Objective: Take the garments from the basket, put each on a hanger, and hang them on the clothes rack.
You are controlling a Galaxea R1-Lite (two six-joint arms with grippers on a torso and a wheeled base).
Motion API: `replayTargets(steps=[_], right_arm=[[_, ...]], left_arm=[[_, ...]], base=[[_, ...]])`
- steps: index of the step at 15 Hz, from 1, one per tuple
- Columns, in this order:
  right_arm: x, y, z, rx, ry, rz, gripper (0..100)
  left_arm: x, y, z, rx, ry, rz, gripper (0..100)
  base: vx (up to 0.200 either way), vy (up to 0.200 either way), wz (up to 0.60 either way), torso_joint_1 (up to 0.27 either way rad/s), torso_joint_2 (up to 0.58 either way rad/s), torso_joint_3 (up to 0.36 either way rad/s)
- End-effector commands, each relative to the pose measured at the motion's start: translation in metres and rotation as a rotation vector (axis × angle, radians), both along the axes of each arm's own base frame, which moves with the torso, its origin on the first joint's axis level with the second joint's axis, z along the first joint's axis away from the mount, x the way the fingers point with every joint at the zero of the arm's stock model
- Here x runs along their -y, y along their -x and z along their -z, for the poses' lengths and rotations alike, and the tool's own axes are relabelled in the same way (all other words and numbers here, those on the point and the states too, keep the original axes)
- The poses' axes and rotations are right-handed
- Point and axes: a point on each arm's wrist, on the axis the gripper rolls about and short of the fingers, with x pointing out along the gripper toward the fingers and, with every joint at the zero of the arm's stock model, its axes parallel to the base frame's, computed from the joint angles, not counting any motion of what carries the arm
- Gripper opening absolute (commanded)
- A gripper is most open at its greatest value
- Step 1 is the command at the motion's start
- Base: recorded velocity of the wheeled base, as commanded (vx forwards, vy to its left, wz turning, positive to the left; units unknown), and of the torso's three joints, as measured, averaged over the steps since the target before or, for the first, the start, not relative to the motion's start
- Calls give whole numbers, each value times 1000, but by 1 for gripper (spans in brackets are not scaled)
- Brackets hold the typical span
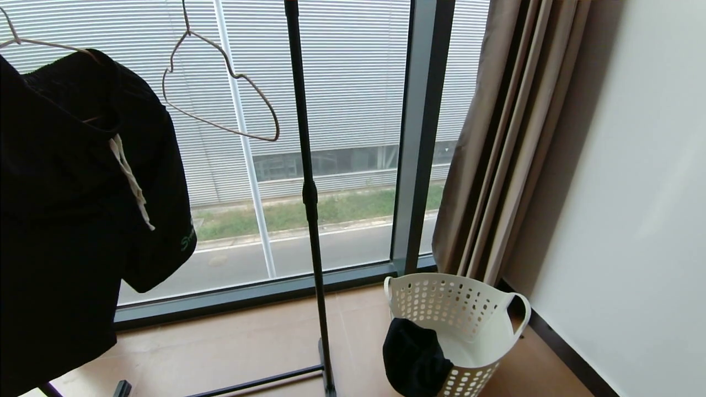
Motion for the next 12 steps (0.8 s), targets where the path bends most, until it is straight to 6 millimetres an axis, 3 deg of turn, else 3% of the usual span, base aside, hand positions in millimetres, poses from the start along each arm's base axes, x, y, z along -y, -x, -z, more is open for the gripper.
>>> replayTargets(steps=[1,12], right_arm=[[0,0,0,-1,0,-1,100],[0,0,0,-1,0,-1,100]], left_arm=[[0,0,0,-1,0,-2,100],[0,0,-1,0,5,15,100]], base=[[0,0,0,0,0,0],[0,0,0,0,0,0]])
